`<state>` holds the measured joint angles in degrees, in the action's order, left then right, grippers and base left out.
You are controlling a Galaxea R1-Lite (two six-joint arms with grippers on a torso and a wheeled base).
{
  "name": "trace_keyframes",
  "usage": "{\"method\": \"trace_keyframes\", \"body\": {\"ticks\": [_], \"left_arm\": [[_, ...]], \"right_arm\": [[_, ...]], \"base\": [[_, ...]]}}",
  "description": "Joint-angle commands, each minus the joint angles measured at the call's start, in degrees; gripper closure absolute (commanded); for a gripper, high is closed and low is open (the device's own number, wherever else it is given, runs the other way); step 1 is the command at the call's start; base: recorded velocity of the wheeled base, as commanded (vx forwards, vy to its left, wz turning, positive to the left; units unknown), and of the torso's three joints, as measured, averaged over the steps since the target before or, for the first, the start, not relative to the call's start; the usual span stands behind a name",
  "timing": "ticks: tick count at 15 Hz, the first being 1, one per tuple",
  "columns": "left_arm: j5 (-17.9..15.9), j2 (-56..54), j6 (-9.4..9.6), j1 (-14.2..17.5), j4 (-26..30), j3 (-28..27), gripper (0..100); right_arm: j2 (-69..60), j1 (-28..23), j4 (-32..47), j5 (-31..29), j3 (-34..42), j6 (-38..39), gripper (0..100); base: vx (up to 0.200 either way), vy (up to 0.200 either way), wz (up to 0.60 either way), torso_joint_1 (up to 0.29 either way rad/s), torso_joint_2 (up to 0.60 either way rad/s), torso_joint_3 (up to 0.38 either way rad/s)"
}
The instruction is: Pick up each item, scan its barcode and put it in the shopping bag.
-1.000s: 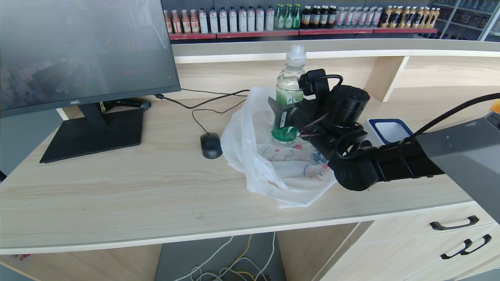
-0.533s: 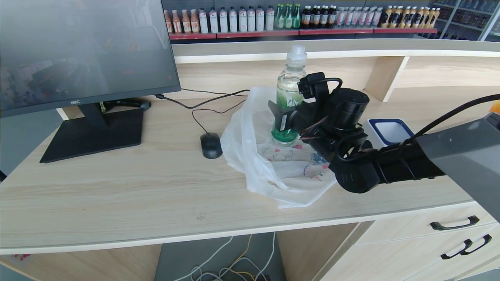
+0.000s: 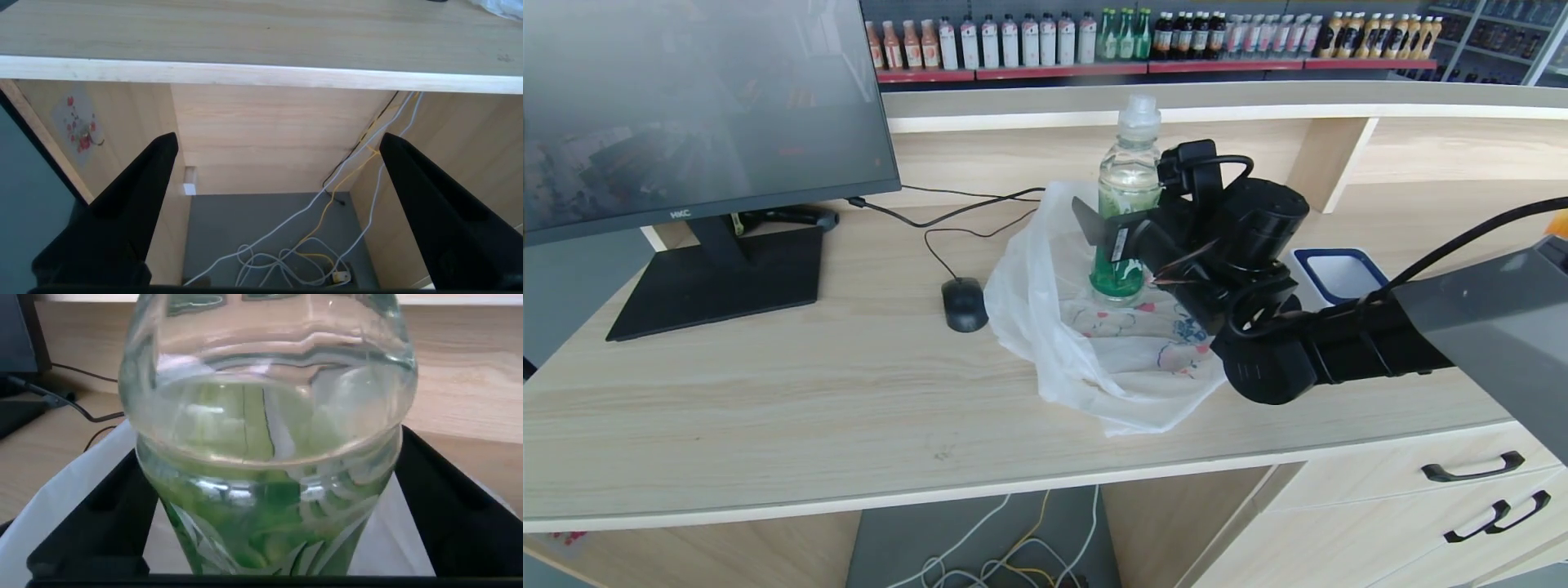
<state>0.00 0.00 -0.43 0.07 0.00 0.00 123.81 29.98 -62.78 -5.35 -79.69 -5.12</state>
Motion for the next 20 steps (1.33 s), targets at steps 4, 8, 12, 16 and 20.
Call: {"method": "trace_keyframes", "body": {"ticks": [4,8,12,16,20], "left_arm": [[0.0,0.0,-0.01,0.0,0.0,0.0,0],[0.0,0.0,-0.01,0.0,0.0,0.0,0],[0.0,0.0,-0.01,0.0,0.0,0.0,0],[0.0,0.0,-0.01,0.0,0.0,0.0,0],[0.0,0.0,0.08,-0.1,0.0,0.0,0]], "right_arm": [[-1.6,0.1,-2.5,0.0,0.1,-0.2,0],[-5.1,0.2,-2.9,-0.1,1.6,-0.3,0],[-12.6,1.3,-3.0,-0.1,9.6,-0.5,0],[-20.0,2.1,-7.0,0.0,19.4,-0.3,0],[-25.0,4.6,-14.7,-0.1,30.6,-0.5,0]], "base": [[0.000,0.000,0.00,0.000,0.00,0.000],[0.000,0.000,0.00,0.000,0.00,0.000],[0.000,0.000,0.00,0.000,0.00,0.000],[0.000,0.000,0.00,0.000,0.00,0.000],[0.000,0.000,0.00,0.000,0.00,0.000]]}}
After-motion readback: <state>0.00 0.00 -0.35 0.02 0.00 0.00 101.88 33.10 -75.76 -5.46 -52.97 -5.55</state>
